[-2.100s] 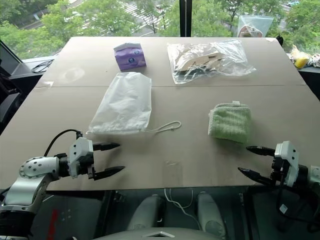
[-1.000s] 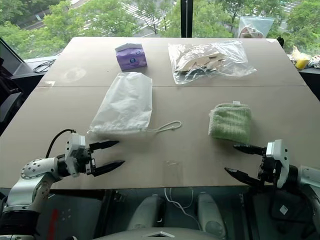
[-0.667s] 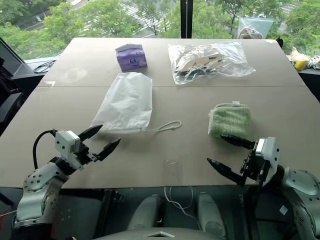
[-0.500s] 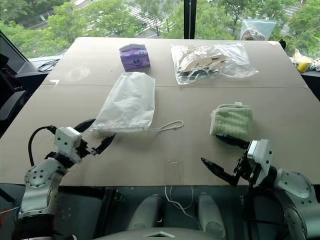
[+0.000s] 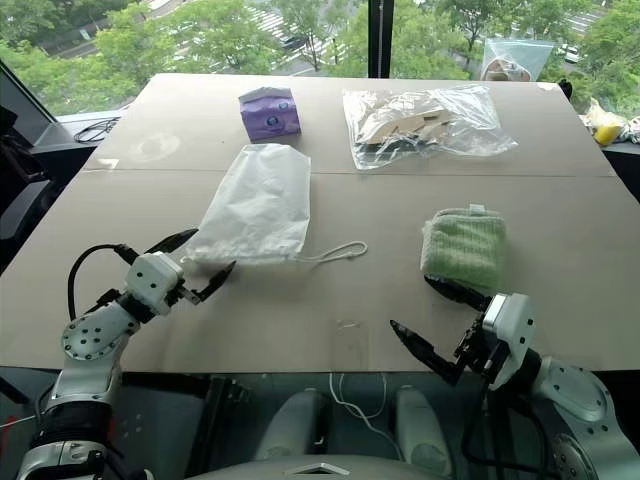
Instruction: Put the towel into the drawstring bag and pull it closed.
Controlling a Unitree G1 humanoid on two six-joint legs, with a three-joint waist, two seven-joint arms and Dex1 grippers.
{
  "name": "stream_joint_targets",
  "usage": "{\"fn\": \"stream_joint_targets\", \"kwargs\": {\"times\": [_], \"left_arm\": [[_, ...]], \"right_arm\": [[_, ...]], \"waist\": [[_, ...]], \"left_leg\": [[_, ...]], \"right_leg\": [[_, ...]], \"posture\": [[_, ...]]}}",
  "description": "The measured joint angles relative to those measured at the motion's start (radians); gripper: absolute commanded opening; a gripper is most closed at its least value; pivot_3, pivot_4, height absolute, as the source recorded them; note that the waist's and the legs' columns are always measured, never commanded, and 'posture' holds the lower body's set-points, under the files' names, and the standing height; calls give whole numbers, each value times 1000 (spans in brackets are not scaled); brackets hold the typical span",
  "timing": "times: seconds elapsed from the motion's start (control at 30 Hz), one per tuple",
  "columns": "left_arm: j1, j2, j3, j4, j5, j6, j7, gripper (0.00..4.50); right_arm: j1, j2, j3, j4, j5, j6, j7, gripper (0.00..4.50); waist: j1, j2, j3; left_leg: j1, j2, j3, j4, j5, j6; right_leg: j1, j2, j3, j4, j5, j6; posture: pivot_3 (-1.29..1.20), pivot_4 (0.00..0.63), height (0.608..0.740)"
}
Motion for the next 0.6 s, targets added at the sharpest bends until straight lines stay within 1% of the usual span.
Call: {"fn": "stream_joint_targets", "kwargs": {"times": [0.17, 0.37, 0.5, 0.6], "left_arm": [[-24, 11, -31, 29, 81, -99, 64, 4500], [-19, 11, -53, 41, 153, -135, 152, 4500], [-9, 14, -46, 40, 158, -135, 207, 4500], [5, 41, -35, 40, 158, -135, 230, 4500]], "right_arm": [[15, -7, 1, -6, 0, 0, -7, 4465], [15, -20, -1, -16, 9, 0, -16, 4465], [8, -28, -1, -17, 9, 0, -18, 4465], [-8, -29, 0, -17, 10, 0, -20, 4465]], "waist": [[-1, 0, 0], [-1, 0, 0], [-1, 0, 0], [-1, 0, 0]], "left_leg": [[0, 0, 0, -1, 0, 0], [0, 0, 0, -1, 0, 0], [0, 0, 0, -1, 0, 0], [0, 0, 0, -1, 0, 0]], "right_leg": [[0, 0, 0, 0, 0, 0], [0, 0, 0, 0, 0, 0], [0, 0, 0, 0, 0, 0], [0, 0, 0, 0, 0, 0]], "posture": [[0, 150, 740], [0, 150, 740], [0, 150, 740], [0, 150, 740]]}}
